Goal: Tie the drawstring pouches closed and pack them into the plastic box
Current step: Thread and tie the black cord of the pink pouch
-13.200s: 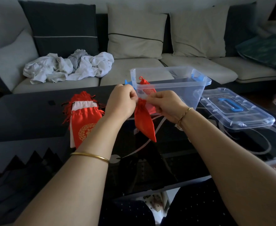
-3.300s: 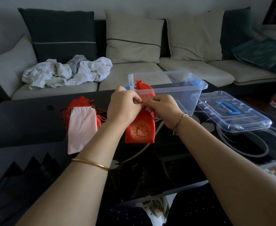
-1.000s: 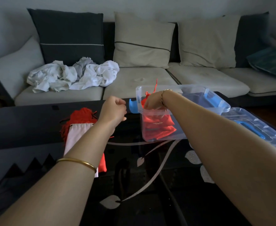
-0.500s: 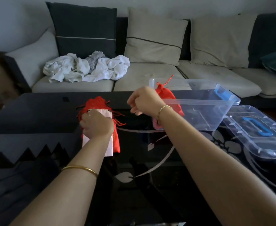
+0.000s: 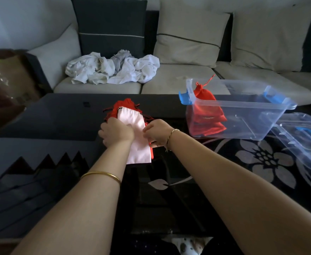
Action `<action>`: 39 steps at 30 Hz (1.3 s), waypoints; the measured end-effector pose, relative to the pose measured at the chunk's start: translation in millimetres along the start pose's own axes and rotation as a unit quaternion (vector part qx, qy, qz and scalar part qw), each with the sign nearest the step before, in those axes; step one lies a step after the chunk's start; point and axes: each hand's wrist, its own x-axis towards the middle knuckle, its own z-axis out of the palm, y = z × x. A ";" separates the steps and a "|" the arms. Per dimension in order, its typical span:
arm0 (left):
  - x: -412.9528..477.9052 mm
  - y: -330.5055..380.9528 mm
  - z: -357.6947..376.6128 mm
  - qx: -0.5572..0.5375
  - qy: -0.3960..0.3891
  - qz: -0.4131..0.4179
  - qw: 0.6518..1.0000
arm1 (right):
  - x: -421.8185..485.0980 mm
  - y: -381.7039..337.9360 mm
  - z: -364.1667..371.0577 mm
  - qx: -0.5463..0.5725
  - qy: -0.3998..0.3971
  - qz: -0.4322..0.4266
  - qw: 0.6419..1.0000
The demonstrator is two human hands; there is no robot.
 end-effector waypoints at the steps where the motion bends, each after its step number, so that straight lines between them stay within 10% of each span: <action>1: 2.3 0.0 -0.1 -0.022 -0.001 0.012 1.000 | 1.1 1.7 -1.5 0.031 0.028 -0.001 0.999; 14: -42.0 50.0 -4.0 -0.340 -0.197 0.131 0.910 | -57.9 28.1 -84.7 0.115 0.199 -0.134 0.964; 21: -80.2 68.3 15.5 -0.318 -0.319 0.220 0.866 | -94.0 51.7 -116.8 0.180 0.215 -0.159 0.947; 39: -60.9 58.8 -16.3 -0.053 -0.201 0.376 0.903 | -85.4 72.5 -142.3 -0.027 0.384 -0.146 0.911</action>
